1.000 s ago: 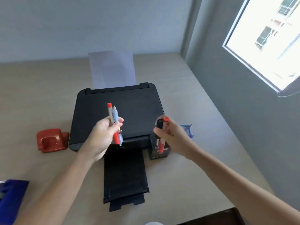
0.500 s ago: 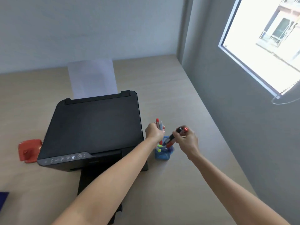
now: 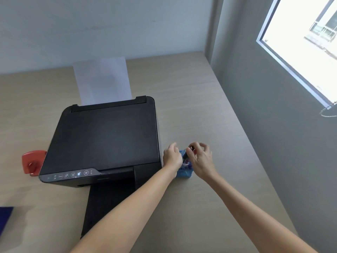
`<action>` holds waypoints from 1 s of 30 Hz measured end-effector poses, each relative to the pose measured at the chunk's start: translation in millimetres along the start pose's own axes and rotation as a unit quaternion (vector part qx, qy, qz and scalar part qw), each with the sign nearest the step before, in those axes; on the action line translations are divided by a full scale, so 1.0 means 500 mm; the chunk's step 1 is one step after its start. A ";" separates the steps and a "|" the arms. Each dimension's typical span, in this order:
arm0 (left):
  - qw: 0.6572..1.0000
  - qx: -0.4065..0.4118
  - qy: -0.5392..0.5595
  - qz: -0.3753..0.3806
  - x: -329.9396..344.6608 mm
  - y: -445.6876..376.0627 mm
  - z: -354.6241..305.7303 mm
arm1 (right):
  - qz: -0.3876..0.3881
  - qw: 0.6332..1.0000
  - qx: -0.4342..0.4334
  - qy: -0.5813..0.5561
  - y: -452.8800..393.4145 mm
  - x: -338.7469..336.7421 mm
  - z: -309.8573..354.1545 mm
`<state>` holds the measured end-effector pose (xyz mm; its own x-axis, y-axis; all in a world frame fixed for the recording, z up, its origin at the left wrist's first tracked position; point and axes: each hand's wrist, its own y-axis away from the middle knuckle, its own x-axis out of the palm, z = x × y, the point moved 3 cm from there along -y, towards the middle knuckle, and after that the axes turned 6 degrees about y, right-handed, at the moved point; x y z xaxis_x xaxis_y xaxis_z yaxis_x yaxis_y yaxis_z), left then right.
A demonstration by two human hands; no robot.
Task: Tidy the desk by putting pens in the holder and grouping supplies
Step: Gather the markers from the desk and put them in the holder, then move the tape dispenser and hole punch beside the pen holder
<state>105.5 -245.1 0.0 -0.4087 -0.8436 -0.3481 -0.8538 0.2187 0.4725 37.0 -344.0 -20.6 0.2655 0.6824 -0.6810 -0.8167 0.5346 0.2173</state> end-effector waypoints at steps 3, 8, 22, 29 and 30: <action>0.993 -0.091 0.072 -0.003 0.005 0.011 0.026 | 0.024 0.999 0.005 -0.029 0.015 0.012 -0.023; 0.909 -0.282 0.307 0.017 0.027 0.026 0.053 | 0.127 0.934 0.182 -0.279 0.049 0.038 -0.049; 0.888 -0.250 0.384 -0.038 0.031 -0.132 -0.075 | 0.122 0.884 0.213 -0.398 -0.181 0.038 0.044; 0.903 -0.253 0.344 -0.050 0.011 -0.156 -0.091 | 0.134 0.895 0.209 -0.371 -0.218 0.043 0.048; 0.906 -0.256 0.333 -0.054 0.007 -0.151 -0.095 | 0.133 0.898 0.214 -0.362 -0.216 0.038 0.049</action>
<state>183.8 -287.8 1.7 0.0994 -0.9925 0.0706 -0.5452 0.0050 0.8383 142.8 -376.6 -39.6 0.4802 0.8765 0.0335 -0.6702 0.3419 0.6587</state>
